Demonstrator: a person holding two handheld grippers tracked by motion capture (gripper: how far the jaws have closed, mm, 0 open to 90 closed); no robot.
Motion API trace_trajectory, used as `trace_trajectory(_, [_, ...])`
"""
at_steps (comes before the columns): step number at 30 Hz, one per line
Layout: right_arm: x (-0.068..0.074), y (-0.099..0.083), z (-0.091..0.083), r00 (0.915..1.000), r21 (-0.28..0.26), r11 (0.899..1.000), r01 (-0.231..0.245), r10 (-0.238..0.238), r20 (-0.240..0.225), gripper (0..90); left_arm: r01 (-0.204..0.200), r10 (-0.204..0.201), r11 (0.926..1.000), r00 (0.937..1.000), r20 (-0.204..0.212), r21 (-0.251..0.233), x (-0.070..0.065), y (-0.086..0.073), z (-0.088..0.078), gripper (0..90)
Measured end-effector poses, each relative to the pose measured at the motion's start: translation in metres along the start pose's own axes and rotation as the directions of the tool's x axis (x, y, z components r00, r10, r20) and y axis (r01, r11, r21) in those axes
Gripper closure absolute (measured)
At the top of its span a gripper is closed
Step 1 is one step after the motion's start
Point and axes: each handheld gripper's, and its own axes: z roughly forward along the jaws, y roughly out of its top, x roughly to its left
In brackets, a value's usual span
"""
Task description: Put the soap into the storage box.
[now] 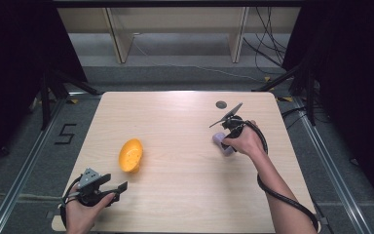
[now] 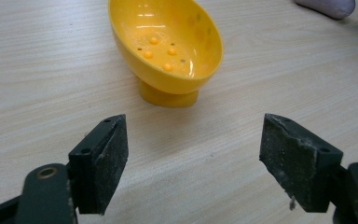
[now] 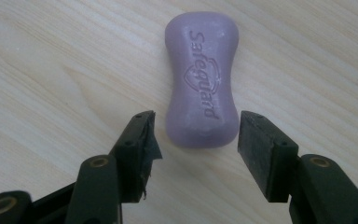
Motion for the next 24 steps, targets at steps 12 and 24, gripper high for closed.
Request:
trace_trajectory(12, [-0.004, 0.004, 0.008, 0.9998, -0.026, 1.000, -0.012, 0.012, -0.016, 45.2, -0.011, 0.011, 0.9999, 0.9999, 0.004, -0.001, 0.000, 0.000, 0.000, 22.9])
trace_trajectory(24, [-0.006, 0.011, 0.017, 0.9995, -0.008, 1.000, -0.030, 0.030, -0.010, 44.7, -0.008, 0.008, 0.9999, 1.0000, 0.004, -0.007, 0.000, 0.000, 0.000, 22.9])
